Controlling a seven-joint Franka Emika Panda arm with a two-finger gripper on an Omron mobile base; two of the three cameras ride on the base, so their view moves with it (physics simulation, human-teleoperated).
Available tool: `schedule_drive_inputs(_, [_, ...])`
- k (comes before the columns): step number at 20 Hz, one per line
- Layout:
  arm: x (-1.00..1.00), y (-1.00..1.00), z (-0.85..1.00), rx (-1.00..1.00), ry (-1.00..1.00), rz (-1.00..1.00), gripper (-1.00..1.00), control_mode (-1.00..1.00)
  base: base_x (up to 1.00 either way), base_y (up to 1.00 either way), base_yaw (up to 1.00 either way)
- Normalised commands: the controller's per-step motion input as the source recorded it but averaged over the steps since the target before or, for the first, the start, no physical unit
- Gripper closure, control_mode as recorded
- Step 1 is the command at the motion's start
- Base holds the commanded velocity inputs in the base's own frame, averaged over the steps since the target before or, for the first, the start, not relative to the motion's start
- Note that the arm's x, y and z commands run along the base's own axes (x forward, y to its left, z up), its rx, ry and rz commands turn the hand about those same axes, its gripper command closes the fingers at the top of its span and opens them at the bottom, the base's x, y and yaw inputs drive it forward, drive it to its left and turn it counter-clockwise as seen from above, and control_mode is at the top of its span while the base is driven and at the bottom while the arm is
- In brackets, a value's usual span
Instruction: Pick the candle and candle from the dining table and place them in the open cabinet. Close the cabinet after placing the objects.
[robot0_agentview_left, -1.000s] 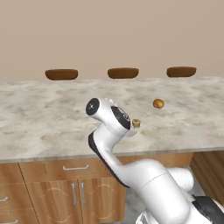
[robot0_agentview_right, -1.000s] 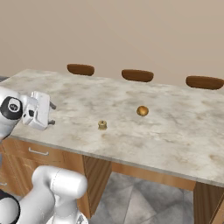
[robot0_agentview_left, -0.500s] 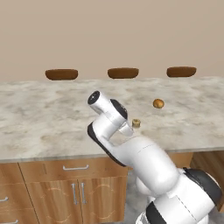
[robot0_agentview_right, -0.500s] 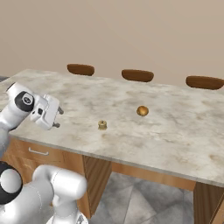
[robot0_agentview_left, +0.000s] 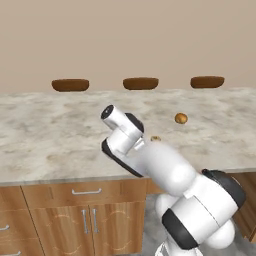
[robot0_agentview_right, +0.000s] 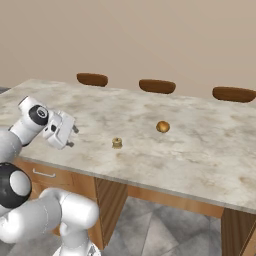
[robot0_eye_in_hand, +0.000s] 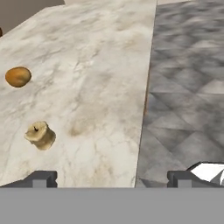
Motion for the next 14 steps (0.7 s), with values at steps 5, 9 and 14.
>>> schedule_drive_inputs(5, [0.18,-0.27,-0.23,0.0,0.0,0.0,-1.0,-1.0,0.0,0.0,0.0])
schedule_drive_inputs(9, [0.21,-0.28,-0.18,0.0,0.0,0.02,-1.0,-1.0,0.0,0.0,0.0])
schedule_drive_inputs(14, [0.27,-0.19,-0.19,0.0,0.0,0.1,-1.0,-1.0,0.0,0.0,0.0])
